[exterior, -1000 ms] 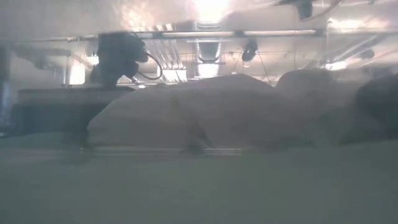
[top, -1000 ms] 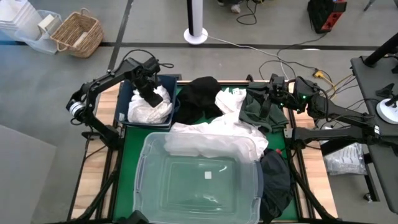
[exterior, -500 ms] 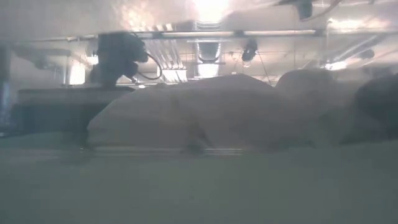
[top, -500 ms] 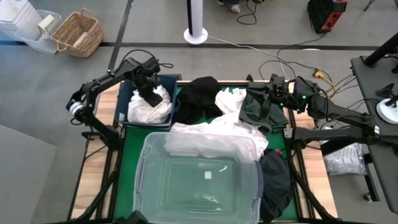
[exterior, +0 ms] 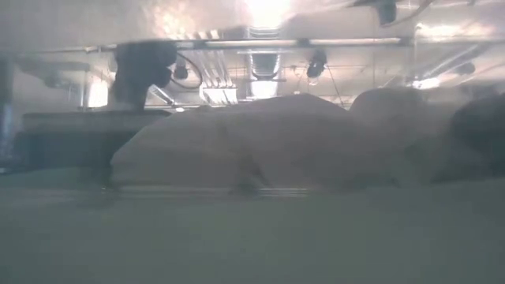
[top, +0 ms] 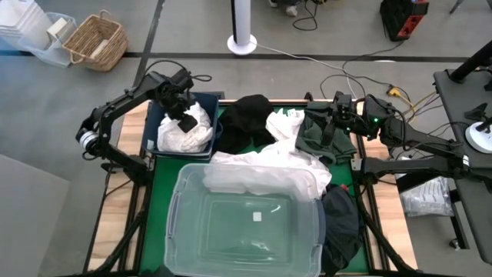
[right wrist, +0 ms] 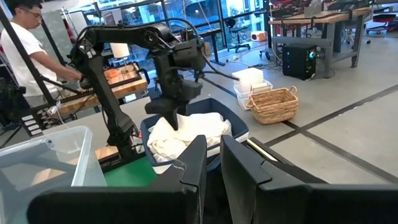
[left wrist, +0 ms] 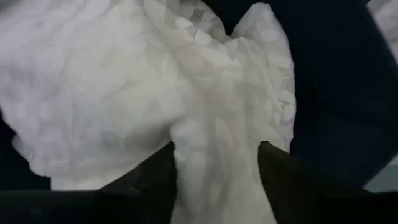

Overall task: Sort clothes
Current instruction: Put the white blouse into the blue laundry bin

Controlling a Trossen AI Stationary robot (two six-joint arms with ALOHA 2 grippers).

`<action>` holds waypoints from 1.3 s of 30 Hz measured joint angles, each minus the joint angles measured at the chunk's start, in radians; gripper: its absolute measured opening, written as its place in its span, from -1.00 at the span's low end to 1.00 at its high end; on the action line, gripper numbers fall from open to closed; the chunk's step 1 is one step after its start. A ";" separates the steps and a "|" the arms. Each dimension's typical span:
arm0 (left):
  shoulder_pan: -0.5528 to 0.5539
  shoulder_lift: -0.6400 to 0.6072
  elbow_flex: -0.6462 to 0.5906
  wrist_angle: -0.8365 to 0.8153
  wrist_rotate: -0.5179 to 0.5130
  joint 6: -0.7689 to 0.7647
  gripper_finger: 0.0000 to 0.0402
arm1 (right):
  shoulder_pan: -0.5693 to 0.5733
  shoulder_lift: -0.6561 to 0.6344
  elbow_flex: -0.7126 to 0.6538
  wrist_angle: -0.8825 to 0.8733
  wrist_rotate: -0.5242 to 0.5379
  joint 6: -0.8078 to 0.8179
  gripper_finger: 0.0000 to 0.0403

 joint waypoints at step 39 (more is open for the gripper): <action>0.059 -0.259 -0.360 0.233 0.009 0.136 -1.00 | 0.000 0.000 0.000 -0.001 0.000 0.026 -0.81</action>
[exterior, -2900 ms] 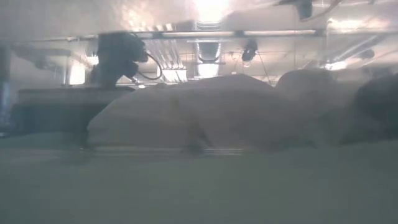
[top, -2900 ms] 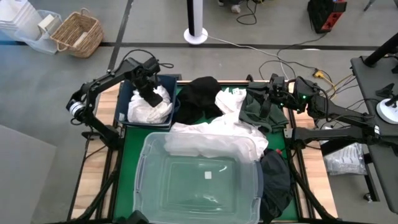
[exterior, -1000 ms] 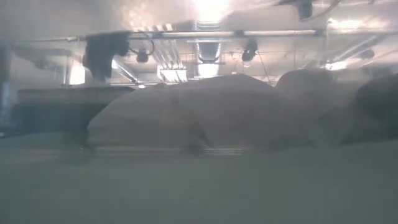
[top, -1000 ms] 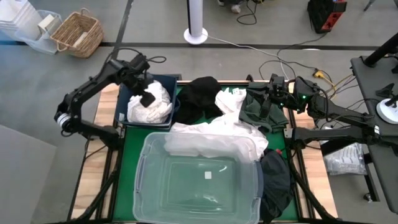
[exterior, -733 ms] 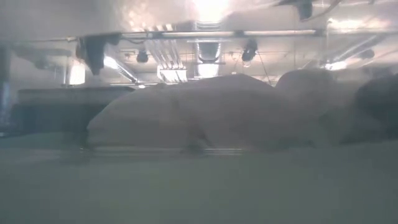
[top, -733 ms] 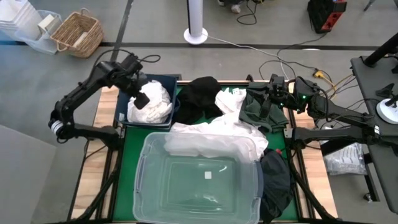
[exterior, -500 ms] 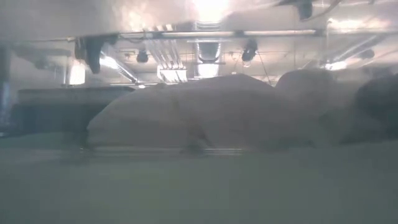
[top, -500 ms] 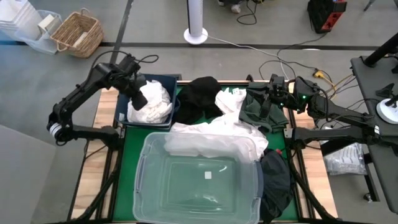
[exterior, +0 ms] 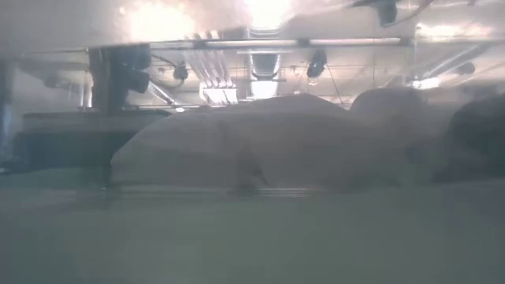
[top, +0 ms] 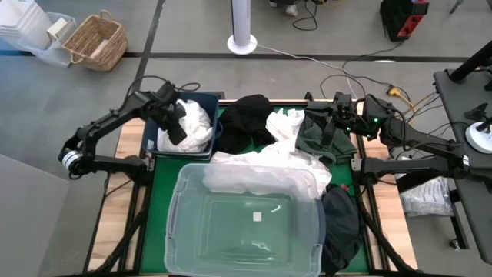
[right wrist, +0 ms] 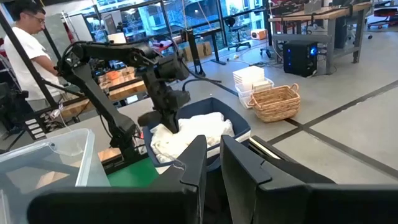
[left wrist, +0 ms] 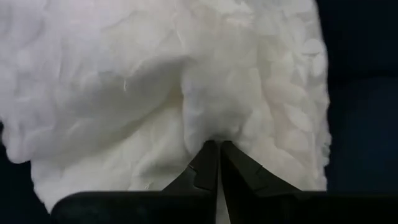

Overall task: Sort clothes
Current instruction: Put the white blouse into the blue laundry bin

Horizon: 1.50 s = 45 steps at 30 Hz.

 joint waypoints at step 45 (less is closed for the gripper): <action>0.071 0.249 -0.179 0.304 0.101 -0.039 -1.00 | 0.000 0.000 0.000 -0.003 0.000 0.024 -0.81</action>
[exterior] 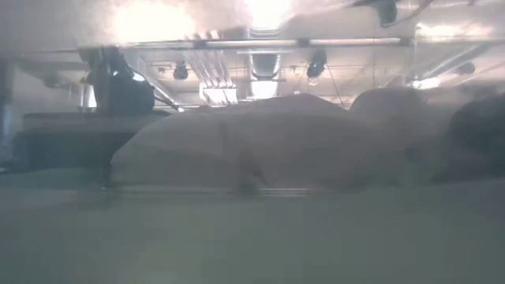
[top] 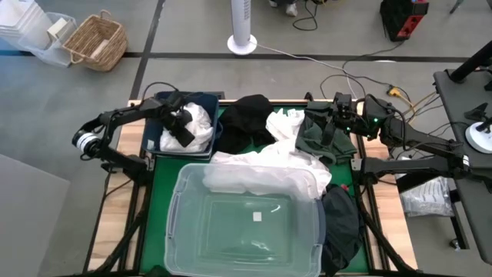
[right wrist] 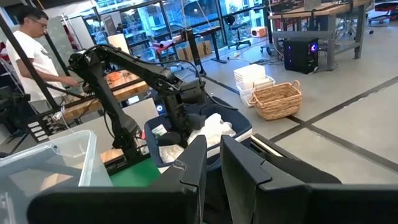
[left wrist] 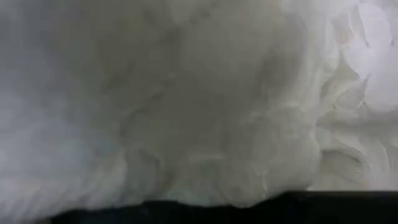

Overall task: Sort clothes
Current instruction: Put the white blouse into the blue laundry bin

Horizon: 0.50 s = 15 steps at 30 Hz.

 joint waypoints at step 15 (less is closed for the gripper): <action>0.009 0.002 0.041 -0.047 0.051 -0.163 -1.00 | 0.000 0.000 0.000 -0.001 0.000 0.000 -0.81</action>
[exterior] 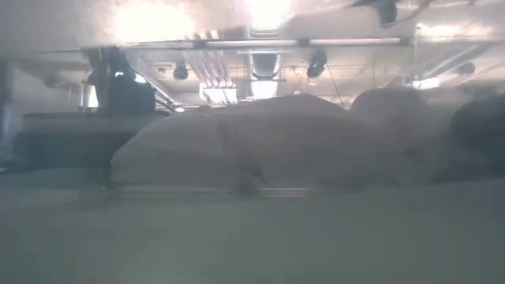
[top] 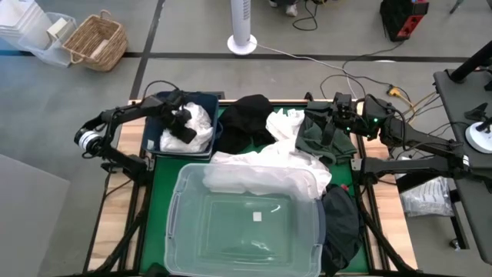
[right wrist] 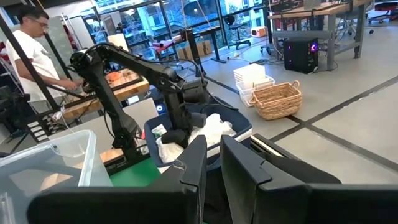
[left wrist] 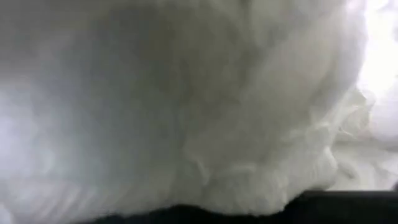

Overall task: Sort clothes
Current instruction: Put the white blouse into the blue laundry bin, then put the green shirt into the transparent laundry bin

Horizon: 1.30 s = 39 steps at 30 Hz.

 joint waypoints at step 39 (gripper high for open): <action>-0.003 -0.482 0.592 -0.204 -0.077 0.049 -1.00 | 0.000 0.023 0.000 0.003 0.000 0.141 -0.81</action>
